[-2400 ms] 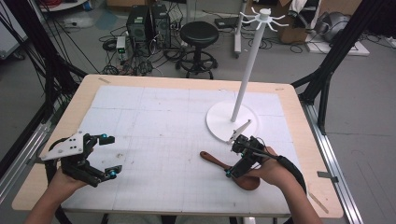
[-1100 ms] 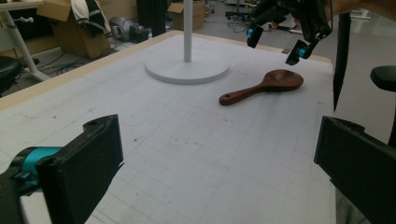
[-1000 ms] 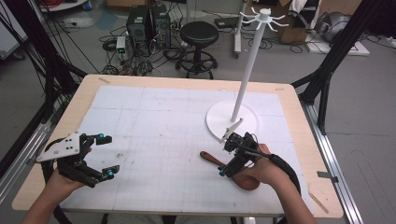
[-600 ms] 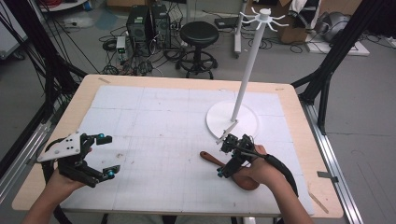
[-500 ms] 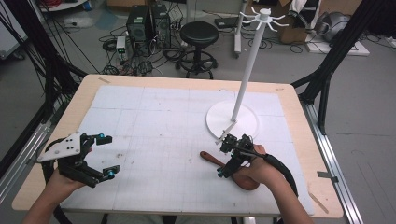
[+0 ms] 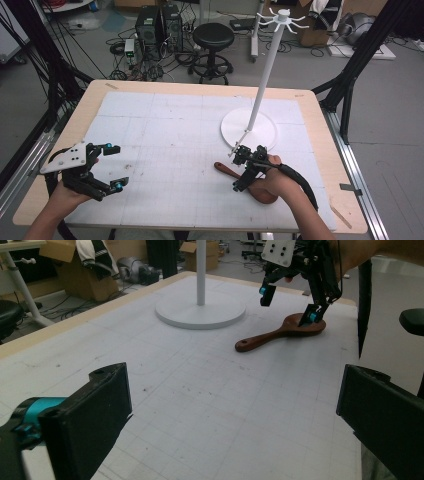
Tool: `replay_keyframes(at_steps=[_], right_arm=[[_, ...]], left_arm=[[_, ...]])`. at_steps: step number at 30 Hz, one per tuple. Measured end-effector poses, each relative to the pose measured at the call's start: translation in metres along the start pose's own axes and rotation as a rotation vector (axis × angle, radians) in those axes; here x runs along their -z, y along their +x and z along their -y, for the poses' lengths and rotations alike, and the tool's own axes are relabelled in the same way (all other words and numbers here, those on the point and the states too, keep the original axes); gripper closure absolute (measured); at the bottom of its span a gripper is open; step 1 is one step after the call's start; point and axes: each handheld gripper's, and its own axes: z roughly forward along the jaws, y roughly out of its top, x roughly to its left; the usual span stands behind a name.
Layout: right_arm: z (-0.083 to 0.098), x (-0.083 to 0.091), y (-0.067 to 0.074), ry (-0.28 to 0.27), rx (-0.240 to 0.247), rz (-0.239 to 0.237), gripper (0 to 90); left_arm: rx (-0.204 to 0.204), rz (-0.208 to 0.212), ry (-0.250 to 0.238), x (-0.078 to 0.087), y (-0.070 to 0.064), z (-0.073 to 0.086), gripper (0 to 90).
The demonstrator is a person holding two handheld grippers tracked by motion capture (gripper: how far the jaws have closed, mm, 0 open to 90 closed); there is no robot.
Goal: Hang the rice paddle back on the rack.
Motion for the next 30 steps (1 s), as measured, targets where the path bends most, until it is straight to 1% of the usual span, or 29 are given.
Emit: replay_keyframes(at_steps=[2,3,5,7,8,9,10,11,13,14,16,18,20,21,22,25,26,27,28,29,30], right_arm=[[-0.001,-0.002,0.001,0.01,0.002,0.002,2.4],[-0.001,-0.003,0.001,0.015,0.013,0.002,2.5],[-0.002,-0.006,0.002,0.023,0.009,-0.001,2.5],[-0.003,-0.008,0.002,0.031,0.025,-0.006,4.4],[-0.004,-0.009,0.002,0.032,0.02,-0.008,4.6],[-0.005,-0.01,0.002,0.04,0.031,-0.004,5.2],[-0.005,-0.011,0.003,0.044,0.027,-0.003,5.4],[-0.005,-0.012,0.003,0.048,0.036,-0.001,6.9],[-0.007,-0.013,0.003,0.065,0.044,0.001,14.8],[-0.007,-0.015,0.003,0.057,0.043,-0.001,14.9],[-0.008,-0.015,0.002,0.071,0.042,0.006,16.3],[-0.009,-0.015,0.002,0.077,0.043,0.009,20.0],[-0.01,-0.017,0.001,0.082,0.052,0.016,21.2],[-0.01,-0.018,0.001,0.088,0.047,0.013,22.7],[-0.01,-0.018,0.0,0.093,0.059,0.014,24.8],[-0.011,-0.02,0.0,0.111,0.055,0.015,29.0],[-0.011,-0.021,0.0,0.106,0.057,0.015,30.9],[-0.011,-0.021,-0.001,0.114,0.058,0.011,34.7],[-0.012,-0.021,-0.001,0.121,0.069,0.006,38.8],[-0.011,-0.021,-0.002,0.116,0.077,-0.002,41.6],[-0.012,-0.021,0.0,0.125,0.068,-0.003,42.6]], left_arm=[[0.0,0.0,0.0,0.0,0.0,0.0,1.7],[0.0,-0.001,0.001,0.0,0.0,0.0,1.7],[0.0,-0.002,0.001,0.0,0.0,0.0,1.7],[-0.002,-0.002,0.0,0.0,0.0,0.0,1.7],[-0.002,-0.002,0.0,0.0,0.0,0.0,1.7],[-0.002,-0.001,0.0,0.0,0.0,0.0,1.7],[-0.002,-0.002,0.0,0.0,0.0,0.0,1.7],[-0.002,-0.002,0.0,0.0,0.0,0.0,1.7],[-0.002,-0.002,0.001,0.0,0.0,0.0,1.8],[-0.001,-0.003,0.0,0.0,-0.001,0.0,1.7],[-0.002,-0.002,0.0,0.0,0.0,0.0,1.7],[-0.003,-0.002,0.001,0.0,0.0,0.0,1.7],[-0.002,-0.002,0.001,0.0,-0.001,0.0,1.7],[-0.002,-0.002,0.001,0.0,-0.001,0.0,1.7],[-0.002,-0.001,0.001,0.0,-0.001,0.0,1.8],[-0.003,0.0,-0.002,0.0,-0.001,0.0,1.7],[-0.006,0.001,0.0,0.0,0.0,0.0,1.7],[-0.005,0.002,0.0,0.0,-0.001,0.0,1.7],[-0.004,0.001,0.0,0.0,-0.001,0.0,1.8],[-0.004,0.001,0.0,0.0,-0.001,0.0,1.7],[-0.003,0.002,-0.001,0.0,-0.001,0.0,1.7]])
